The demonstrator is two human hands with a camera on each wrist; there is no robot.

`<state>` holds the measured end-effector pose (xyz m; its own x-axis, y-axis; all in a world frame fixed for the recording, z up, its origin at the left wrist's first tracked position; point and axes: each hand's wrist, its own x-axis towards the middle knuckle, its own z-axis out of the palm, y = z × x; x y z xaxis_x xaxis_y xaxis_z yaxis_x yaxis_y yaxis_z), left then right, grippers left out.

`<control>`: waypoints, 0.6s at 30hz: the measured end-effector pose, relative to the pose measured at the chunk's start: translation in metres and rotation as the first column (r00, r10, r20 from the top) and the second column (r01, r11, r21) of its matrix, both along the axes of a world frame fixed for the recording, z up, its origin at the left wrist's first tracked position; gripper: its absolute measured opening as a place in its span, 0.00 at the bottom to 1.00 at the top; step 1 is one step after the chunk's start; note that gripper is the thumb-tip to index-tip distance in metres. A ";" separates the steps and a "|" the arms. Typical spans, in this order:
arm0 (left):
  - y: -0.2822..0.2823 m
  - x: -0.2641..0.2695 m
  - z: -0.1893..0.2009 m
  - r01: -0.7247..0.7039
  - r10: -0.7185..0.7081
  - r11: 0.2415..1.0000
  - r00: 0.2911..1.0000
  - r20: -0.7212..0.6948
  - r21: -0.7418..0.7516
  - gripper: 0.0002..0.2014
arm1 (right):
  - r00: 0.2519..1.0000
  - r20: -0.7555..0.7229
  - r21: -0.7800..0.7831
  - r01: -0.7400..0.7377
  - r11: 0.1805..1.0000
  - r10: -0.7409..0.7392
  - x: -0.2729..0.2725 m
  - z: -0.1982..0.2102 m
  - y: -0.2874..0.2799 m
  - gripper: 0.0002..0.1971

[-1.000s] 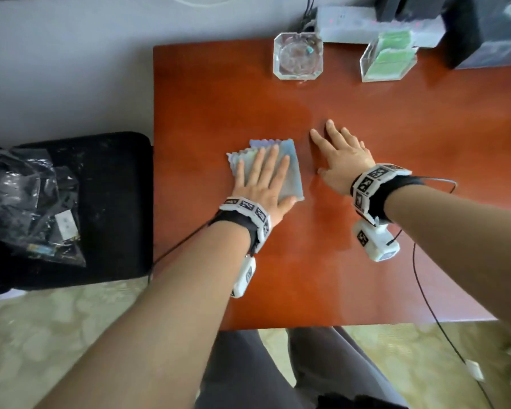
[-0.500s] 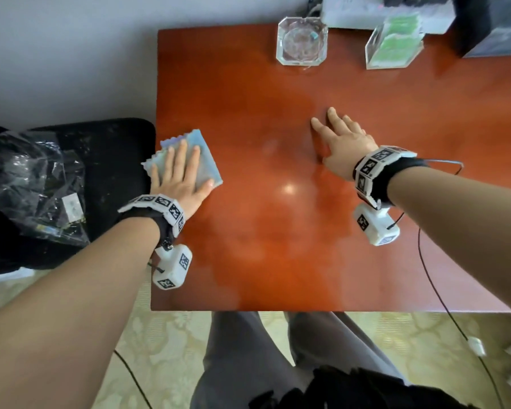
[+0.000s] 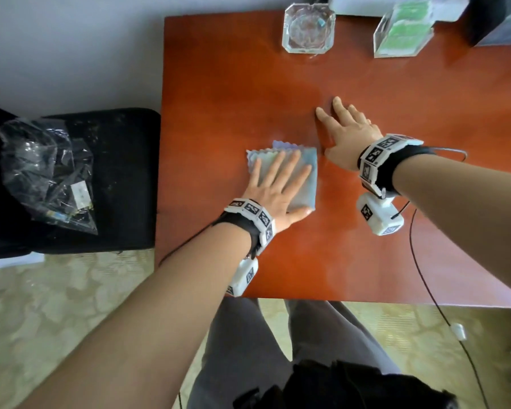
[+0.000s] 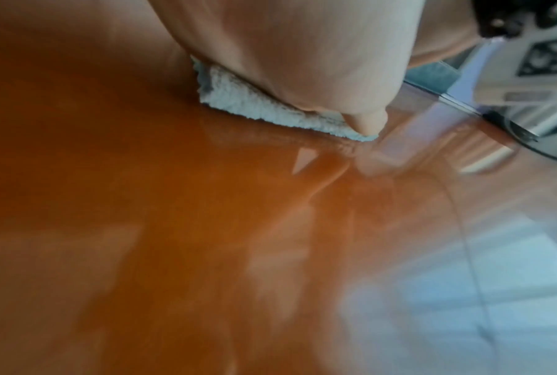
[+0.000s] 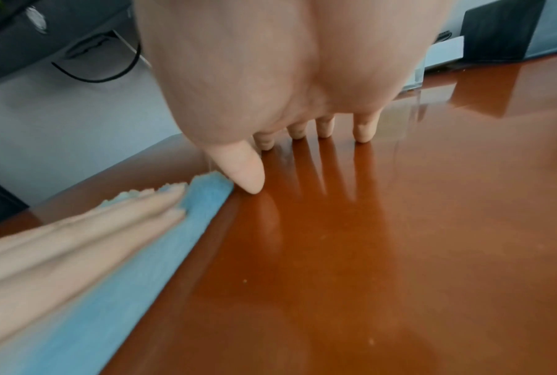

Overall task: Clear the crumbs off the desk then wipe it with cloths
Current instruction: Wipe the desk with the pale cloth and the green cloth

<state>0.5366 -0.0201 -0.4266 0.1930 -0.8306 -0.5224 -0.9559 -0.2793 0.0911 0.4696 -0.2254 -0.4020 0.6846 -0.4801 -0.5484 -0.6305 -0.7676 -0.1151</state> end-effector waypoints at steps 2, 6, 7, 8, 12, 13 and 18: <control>0.007 -0.005 0.000 0.050 -0.050 0.999 0.999 -0.005 0.003 0.38 | 0.999 0.005 -0.019 -0.033 0.999 0.033 -0.002 -0.001 -0.001 0.42; 0.026 0.041 -0.001 -0.082 0.083 0.996 0.996 -0.024 0.021 0.33 | 0.998 -0.004 -0.042 -0.059 0.997 0.059 -0.002 -0.002 -0.001 0.42; 0.034 0.058 0.000 -0.168 0.168 0.985 0.986 -0.013 0.034 0.33 | 0.999 -0.006 -0.036 -0.050 0.998 0.050 -0.002 -0.002 0.000 0.41; 0.046 0.074 0.001 -0.257 0.257 0.965 0.966 0.003 0.046 0.33 | 0.999 -0.003 -0.028 -0.038 0.999 0.038 -0.002 -0.003 0.003 0.41; 0.092 0.112 0.003 -0.432 0.427 0.899 0.902 0.067 0.076 0.33 | 0.999 -0.022 0.003 0.024 1.000 -0.023 -0.009 -0.007 0.023 0.41; 0.098 0.110 0.001 -0.433 0.428 0.899 0.900 0.080 0.065 0.33 | 0.999 -0.025 0.004 0.029 1.000 -0.029 -0.012 -0.008 0.028 0.41; 0.112 0.050 -0.003 -0.349 0.349 0.937 0.937 0.010 -0.002 0.36 | 0.999 -0.016 -0.010 0.041 0.999 -0.041 -0.029 -0.011 0.049 0.42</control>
